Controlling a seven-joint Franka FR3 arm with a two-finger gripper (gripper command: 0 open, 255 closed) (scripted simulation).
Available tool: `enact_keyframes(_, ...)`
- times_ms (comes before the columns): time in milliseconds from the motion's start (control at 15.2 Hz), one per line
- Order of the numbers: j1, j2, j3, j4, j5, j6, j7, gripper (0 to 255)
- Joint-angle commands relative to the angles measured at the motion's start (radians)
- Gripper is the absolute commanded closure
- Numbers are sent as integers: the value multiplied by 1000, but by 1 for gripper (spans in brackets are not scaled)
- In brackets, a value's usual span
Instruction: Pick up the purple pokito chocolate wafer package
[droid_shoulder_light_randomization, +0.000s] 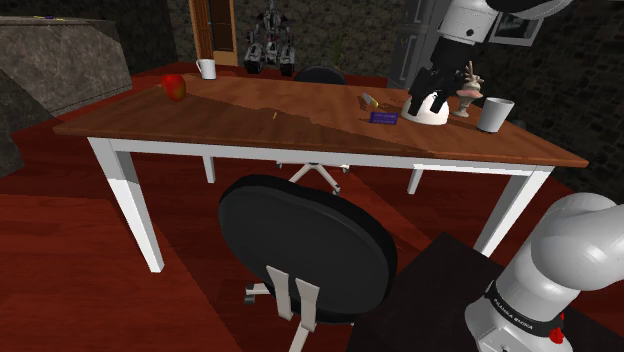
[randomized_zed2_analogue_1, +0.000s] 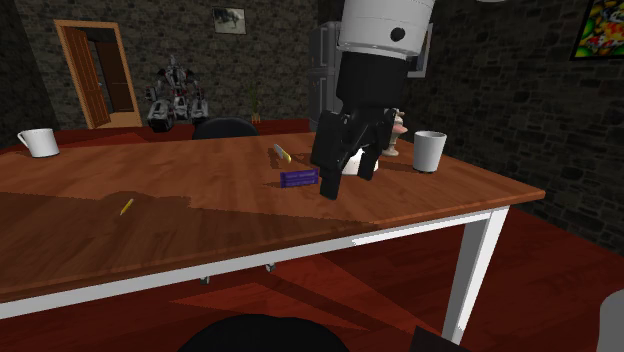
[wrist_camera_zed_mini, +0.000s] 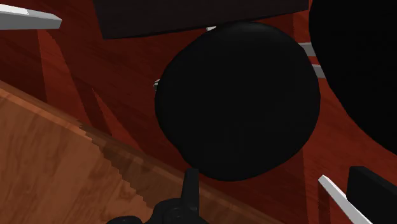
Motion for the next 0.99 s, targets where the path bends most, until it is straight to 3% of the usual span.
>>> enact_keyframes(0,0,0,0,0,0,0,0,0)
enact_keyframes(528,27,190,-202,99,-89,46,-398,0)
enact_keyframes(924,59,400,-333,253,-98,71,-696,0)
